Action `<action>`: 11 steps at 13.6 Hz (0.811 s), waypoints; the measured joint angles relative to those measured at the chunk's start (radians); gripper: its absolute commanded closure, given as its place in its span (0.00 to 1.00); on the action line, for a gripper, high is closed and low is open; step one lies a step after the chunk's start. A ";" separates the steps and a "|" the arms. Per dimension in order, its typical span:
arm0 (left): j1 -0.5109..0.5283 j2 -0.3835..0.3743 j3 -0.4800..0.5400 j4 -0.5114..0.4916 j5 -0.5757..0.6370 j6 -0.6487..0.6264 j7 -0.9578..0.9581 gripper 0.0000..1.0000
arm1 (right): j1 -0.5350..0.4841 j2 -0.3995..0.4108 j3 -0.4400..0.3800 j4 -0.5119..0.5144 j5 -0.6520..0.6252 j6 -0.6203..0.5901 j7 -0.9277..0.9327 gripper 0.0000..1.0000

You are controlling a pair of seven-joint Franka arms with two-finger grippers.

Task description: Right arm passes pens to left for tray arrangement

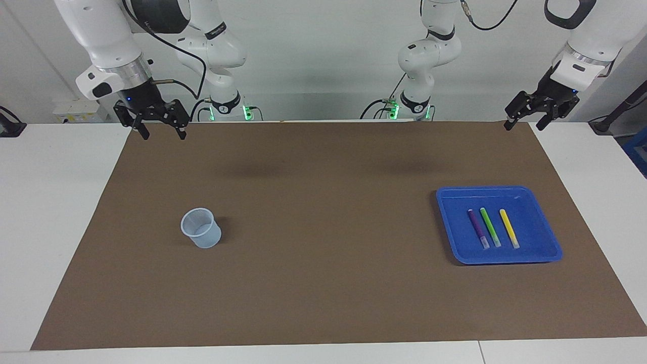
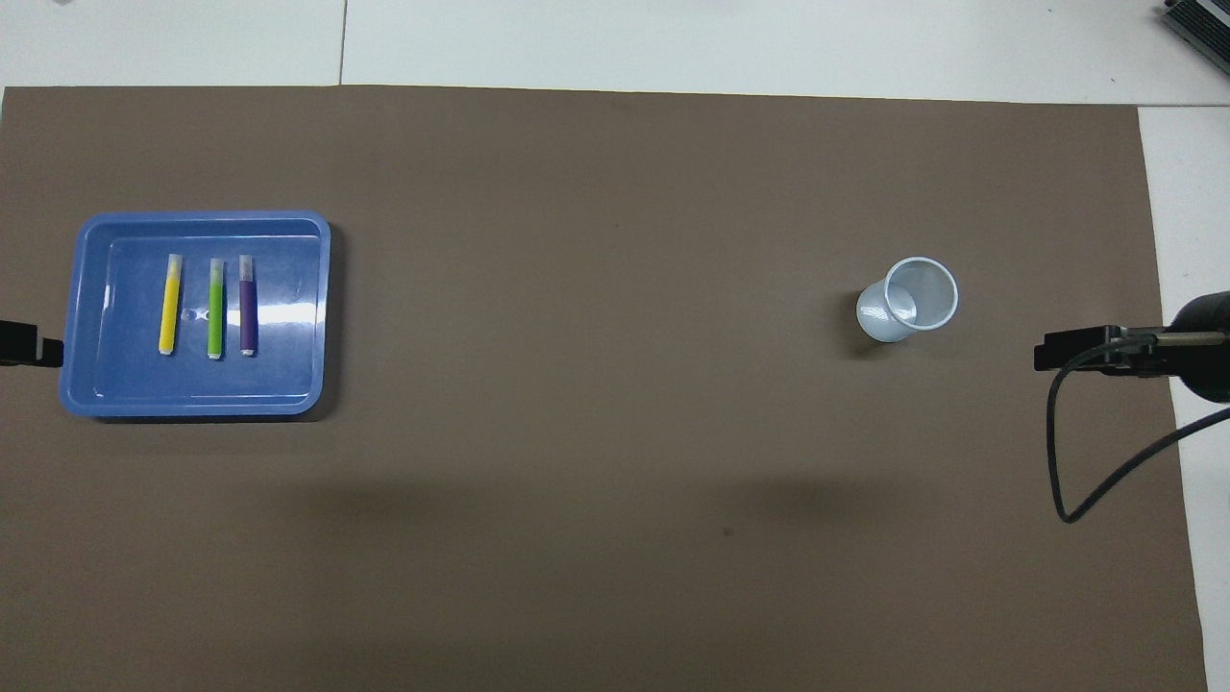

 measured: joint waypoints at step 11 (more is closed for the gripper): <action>-0.134 -0.001 0.106 -0.014 0.072 -0.008 0.038 0.00 | 0.000 0.000 0.000 0.000 0.000 0.000 0.000 0.00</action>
